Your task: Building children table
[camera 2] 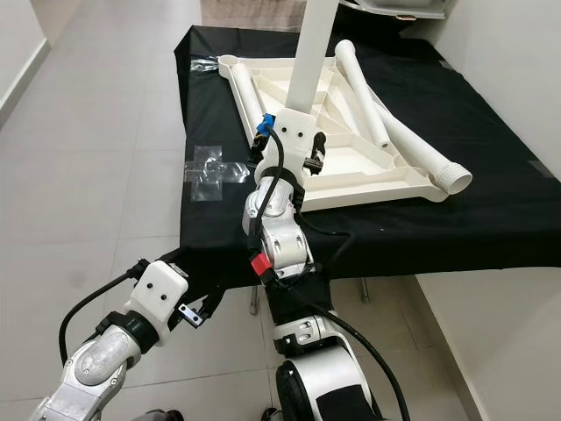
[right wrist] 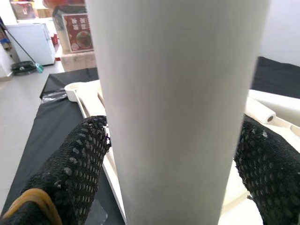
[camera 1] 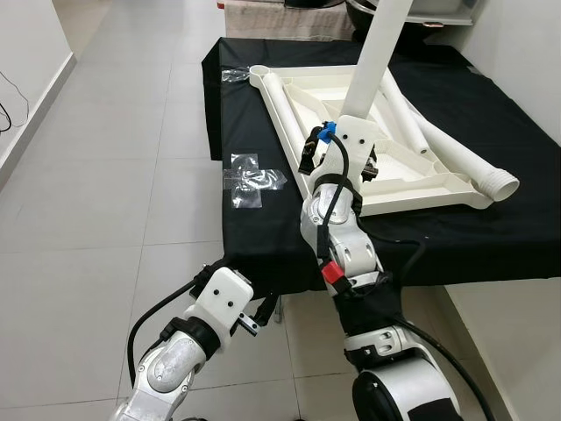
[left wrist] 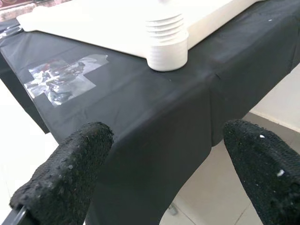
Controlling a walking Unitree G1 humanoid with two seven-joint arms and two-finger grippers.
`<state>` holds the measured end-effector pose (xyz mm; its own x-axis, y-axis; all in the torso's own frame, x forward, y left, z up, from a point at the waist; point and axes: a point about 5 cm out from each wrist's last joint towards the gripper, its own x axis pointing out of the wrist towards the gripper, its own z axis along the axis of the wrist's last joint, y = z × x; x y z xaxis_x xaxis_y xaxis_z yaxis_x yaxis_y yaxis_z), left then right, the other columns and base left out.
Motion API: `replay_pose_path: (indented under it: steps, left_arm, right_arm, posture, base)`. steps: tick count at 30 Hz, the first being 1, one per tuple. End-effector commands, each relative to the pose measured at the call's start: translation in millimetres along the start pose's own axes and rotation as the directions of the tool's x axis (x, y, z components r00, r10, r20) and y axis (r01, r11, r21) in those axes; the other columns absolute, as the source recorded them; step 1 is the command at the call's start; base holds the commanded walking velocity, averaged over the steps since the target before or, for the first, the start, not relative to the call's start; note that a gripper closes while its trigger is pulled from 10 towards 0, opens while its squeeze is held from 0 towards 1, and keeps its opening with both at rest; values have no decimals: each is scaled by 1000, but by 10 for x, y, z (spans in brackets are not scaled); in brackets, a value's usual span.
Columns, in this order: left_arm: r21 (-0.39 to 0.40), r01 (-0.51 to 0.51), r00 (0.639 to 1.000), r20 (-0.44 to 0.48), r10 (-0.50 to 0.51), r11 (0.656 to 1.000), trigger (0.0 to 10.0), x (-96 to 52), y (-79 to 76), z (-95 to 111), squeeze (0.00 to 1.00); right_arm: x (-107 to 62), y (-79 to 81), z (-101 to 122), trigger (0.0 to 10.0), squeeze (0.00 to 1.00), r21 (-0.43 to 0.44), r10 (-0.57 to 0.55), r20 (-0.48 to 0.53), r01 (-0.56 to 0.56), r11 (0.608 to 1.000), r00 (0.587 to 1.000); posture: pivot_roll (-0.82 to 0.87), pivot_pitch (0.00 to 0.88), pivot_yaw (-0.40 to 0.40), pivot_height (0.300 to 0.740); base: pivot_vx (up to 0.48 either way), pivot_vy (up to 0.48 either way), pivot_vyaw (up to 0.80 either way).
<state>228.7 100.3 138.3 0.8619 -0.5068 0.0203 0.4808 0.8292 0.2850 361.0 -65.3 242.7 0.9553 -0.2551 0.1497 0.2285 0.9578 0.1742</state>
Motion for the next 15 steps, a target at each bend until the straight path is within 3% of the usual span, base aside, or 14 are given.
replay_pose_path:
  steps: [1,15]
  left_arm:
    - [0,12,1000,-4,-12,1000,10000,-5,-35,-20,0]
    - [2,9,1000,1,-9,1000,10000,5,-30,-26,0]
  right_arm:
    - [-243,81,-340,10000,0,55,38,-148,-30,998,988]
    - [-294,5,-390,10000,0,68,143,-159,-134,989,977]
  posture:
    - [88,157,-95,740]
    - [82,153,-92,740]
  base:
    - [0,0,0]
    - [0,0,0]
